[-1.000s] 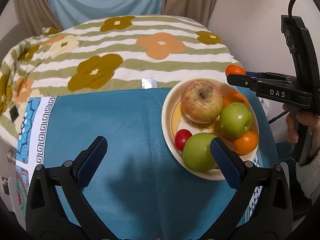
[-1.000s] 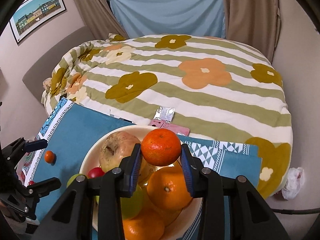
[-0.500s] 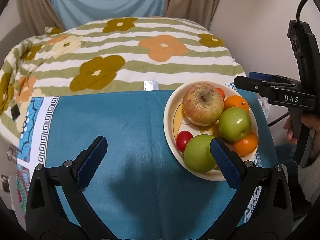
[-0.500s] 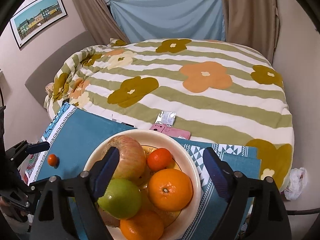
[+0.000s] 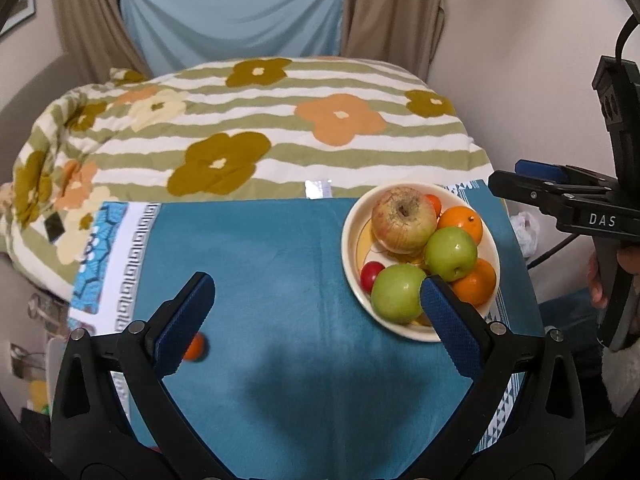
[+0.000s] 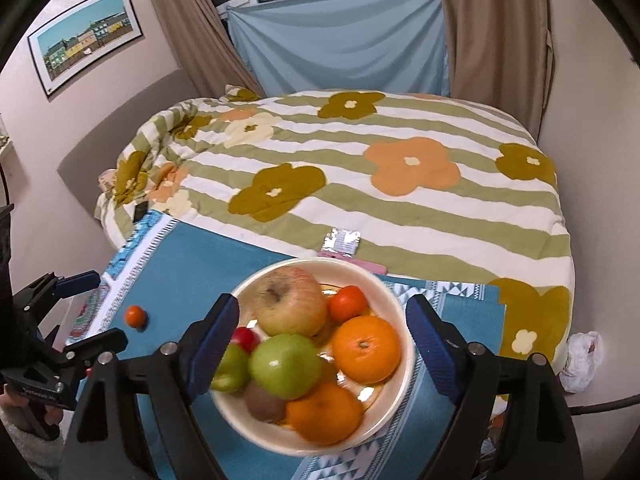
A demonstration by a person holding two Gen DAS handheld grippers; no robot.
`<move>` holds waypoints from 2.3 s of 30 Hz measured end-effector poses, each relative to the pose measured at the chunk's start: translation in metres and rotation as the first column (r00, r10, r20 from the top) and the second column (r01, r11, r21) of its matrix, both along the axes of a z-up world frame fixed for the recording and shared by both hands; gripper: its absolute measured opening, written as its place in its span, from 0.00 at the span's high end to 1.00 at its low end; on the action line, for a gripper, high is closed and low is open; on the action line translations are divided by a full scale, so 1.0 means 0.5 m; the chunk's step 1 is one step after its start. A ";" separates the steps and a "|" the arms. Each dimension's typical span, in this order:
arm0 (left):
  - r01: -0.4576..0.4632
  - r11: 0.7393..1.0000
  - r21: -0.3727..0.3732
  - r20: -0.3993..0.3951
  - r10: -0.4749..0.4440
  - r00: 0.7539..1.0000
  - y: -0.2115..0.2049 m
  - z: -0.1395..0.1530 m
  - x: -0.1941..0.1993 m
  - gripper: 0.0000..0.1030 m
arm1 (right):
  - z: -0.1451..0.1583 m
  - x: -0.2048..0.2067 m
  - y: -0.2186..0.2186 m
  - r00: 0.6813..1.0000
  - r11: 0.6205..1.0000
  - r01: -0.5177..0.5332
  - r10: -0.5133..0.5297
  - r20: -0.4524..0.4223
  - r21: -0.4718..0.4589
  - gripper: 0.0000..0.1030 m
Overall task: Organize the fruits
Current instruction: 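Withdraw both open tools toward the last red tomato and mandarin, then grasp the last red tomato with the left tool while the right tool grasps the last mandarin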
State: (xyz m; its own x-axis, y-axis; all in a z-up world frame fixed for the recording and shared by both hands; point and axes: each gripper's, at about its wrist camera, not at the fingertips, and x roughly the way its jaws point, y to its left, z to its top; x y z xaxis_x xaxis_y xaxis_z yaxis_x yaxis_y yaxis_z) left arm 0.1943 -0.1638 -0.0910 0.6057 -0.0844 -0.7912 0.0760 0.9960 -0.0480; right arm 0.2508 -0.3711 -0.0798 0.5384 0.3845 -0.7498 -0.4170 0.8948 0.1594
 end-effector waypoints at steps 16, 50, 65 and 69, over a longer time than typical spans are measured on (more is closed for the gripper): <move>-0.151 0.988 0.002 0.041 0.151 0.988 0.191 0.071 -0.215 0.00 | 0.053 -0.163 0.168 0.997 0.998 -0.069 0.069 0.022 0.004 0.00; -0.563 0.826 0.028 -0.153 0.560 0.814 0.313 -0.239 -0.309 0.36 | -0.214 -0.107 0.502 0.862 0.850 -0.507 0.499 -0.091 -0.146 0.00; -0.602 0.798 0.031 -0.195 0.595 0.780 0.319 -0.278 -0.305 0.59 | -0.268 -0.094 0.555 0.801 0.786 -0.598 0.585 -0.122 -0.158 0.21; -0.606 0.795 0.030 -0.194 0.599 0.777 0.321 -0.278 -0.304 0.62 | -0.279 -0.092 0.567 0.788 0.772 -0.615 0.600 -0.135 -0.161 0.33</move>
